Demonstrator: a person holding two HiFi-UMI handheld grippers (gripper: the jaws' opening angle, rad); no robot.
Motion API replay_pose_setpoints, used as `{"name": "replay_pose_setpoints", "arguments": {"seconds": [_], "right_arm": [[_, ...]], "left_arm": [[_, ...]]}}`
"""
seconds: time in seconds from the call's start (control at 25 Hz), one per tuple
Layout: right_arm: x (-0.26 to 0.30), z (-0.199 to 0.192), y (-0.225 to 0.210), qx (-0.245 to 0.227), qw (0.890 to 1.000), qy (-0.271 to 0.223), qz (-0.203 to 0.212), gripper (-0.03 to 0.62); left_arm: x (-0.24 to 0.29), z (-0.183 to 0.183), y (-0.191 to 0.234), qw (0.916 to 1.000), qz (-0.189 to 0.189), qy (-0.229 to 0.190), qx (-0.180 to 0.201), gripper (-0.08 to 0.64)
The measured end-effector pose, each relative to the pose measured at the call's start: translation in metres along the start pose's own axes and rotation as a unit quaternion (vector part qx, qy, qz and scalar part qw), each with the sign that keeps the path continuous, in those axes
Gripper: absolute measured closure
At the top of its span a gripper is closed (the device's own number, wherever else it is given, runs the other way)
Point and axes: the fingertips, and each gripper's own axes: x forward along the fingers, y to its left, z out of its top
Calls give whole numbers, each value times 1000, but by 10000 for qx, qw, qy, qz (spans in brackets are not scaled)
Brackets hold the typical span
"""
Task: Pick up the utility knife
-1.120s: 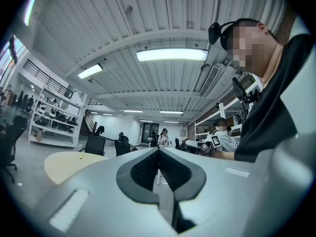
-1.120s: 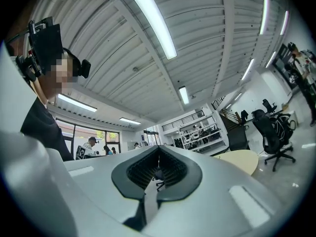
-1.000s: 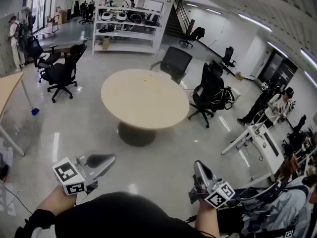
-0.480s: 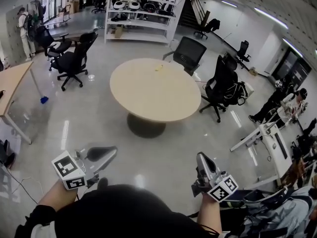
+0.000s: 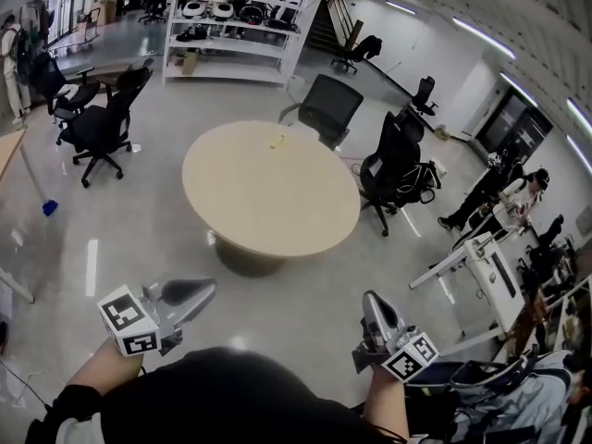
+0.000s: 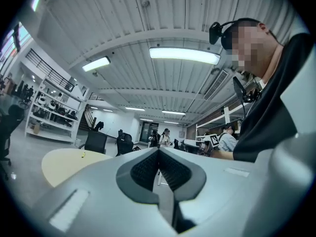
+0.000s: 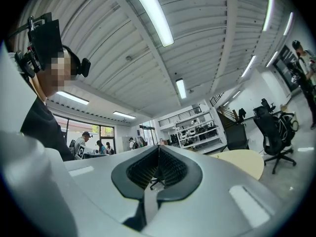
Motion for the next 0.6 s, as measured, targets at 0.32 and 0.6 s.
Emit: {"name": "replay_pose_setpoints", "arguments": {"seconds": [0.32, 0.6], "right_arm": [[103, -7, -6, -191, 9986, -83, -482, 572], [169, -21, -20, -153, 9967, 113, -790, 572]], "left_arm": [[1, 20, 123, 9988, -491, -1, -38, 563], [-1, 21, 203, 9977, -629, 32, -251, 563]]}}
